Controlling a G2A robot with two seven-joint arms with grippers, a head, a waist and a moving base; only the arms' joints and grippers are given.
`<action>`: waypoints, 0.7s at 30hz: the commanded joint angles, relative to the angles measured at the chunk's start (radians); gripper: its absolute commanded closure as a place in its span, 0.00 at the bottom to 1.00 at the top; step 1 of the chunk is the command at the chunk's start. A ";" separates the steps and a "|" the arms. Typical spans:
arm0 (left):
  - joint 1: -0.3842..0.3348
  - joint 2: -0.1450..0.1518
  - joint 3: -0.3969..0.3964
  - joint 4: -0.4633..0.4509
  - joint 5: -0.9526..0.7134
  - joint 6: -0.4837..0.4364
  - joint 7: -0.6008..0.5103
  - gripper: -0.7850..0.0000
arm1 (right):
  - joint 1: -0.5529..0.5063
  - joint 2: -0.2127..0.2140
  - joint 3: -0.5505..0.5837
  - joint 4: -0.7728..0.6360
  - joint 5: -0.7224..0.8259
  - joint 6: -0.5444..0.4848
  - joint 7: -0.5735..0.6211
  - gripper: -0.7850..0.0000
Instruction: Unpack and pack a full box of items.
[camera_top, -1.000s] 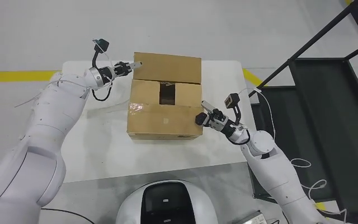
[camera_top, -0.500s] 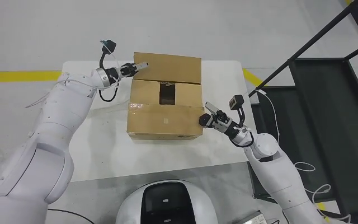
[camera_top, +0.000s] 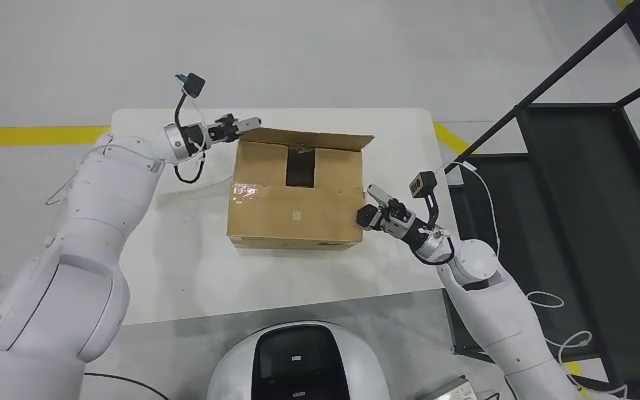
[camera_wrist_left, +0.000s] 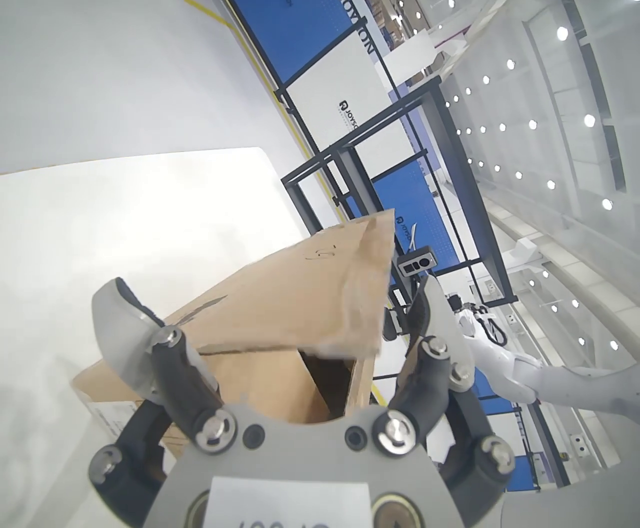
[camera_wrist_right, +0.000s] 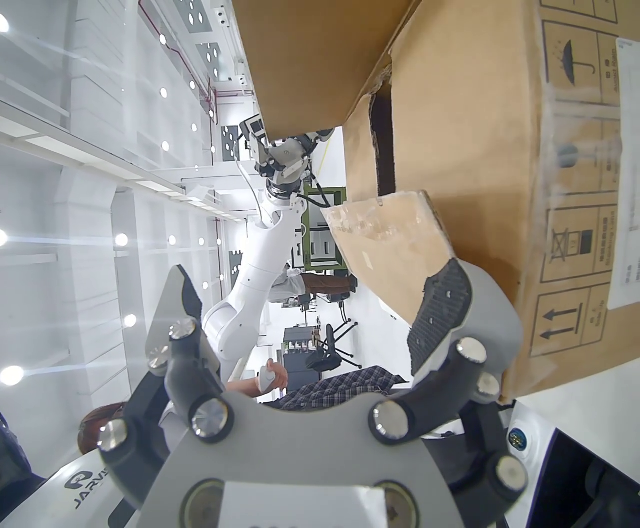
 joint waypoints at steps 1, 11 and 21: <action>0.001 0.005 -0.001 -0.001 0.010 -0.009 -0.004 0.00 | 0.001 -0.001 -0.001 -0.001 -0.002 -0.001 -0.001 0.00; 0.018 0.038 0.006 -0.053 0.082 -0.035 0.023 0.00 | 0.014 -0.005 -0.006 -0.009 -0.006 -0.009 -0.016 0.00; 0.004 0.076 -0.057 -0.126 0.028 -0.082 0.082 0.00 | 0.000 -0.005 0.010 -0.031 -0.002 -0.013 -0.003 0.00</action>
